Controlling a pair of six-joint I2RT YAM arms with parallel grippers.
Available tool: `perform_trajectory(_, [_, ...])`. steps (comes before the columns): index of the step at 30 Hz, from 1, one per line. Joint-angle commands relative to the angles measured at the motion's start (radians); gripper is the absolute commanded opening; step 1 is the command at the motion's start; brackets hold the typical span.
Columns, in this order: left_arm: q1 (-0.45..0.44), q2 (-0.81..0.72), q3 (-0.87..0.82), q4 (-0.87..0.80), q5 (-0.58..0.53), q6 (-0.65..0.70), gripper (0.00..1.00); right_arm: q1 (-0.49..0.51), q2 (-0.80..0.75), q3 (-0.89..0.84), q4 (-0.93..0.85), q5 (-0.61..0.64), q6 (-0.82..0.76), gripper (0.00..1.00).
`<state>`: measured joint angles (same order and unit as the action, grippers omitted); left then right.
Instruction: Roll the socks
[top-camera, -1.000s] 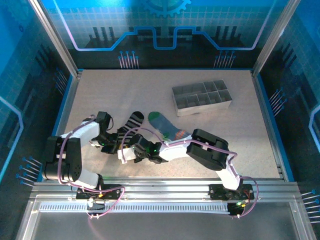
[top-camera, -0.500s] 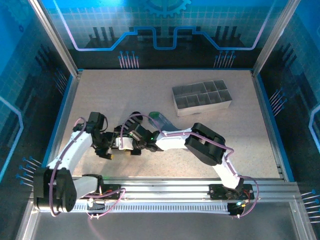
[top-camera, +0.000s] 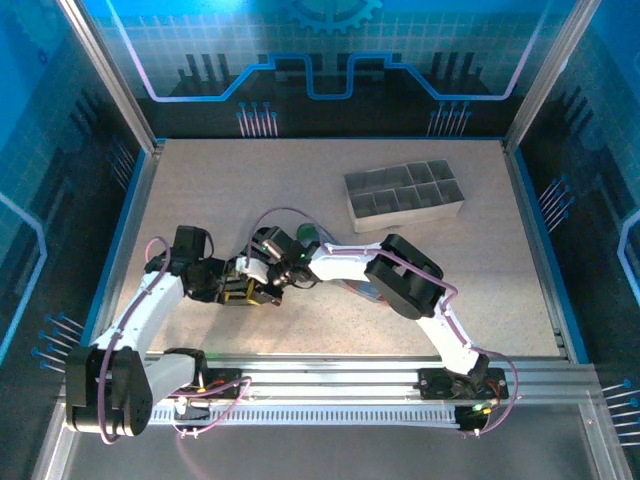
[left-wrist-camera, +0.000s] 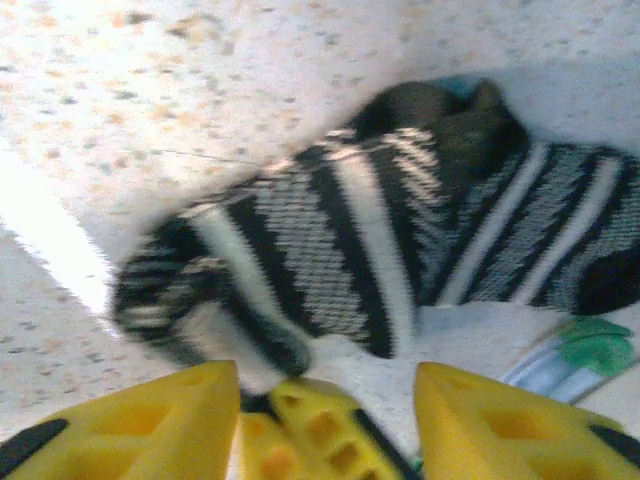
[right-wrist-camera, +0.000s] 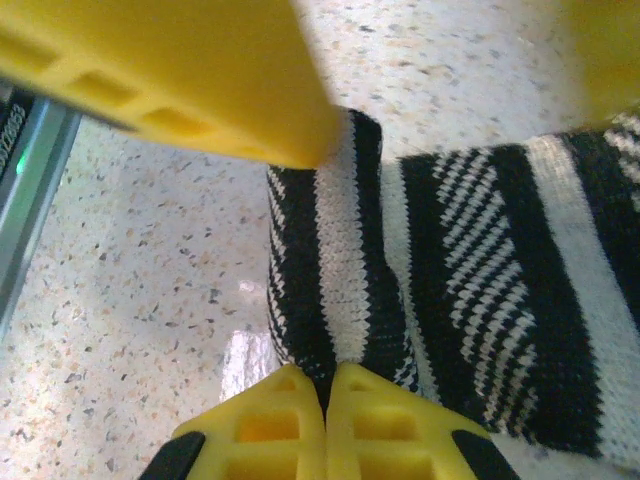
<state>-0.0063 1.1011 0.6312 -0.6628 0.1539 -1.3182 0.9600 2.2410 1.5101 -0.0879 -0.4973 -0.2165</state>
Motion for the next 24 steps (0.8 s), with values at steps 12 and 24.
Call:
perform_trajectory(12, [-0.012, -0.060, -0.110, 0.025, 0.044, 0.008, 0.59, -0.050, 0.080, 0.039, -0.157, -0.025, 0.213, 0.00])
perform_trajectory(24, [-0.014, 0.047, -0.181, 0.193, 0.025, 0.022, 0.54, -0.060, 0.129, 0.090, -0.192, -0.058, 0.255, 0.00])
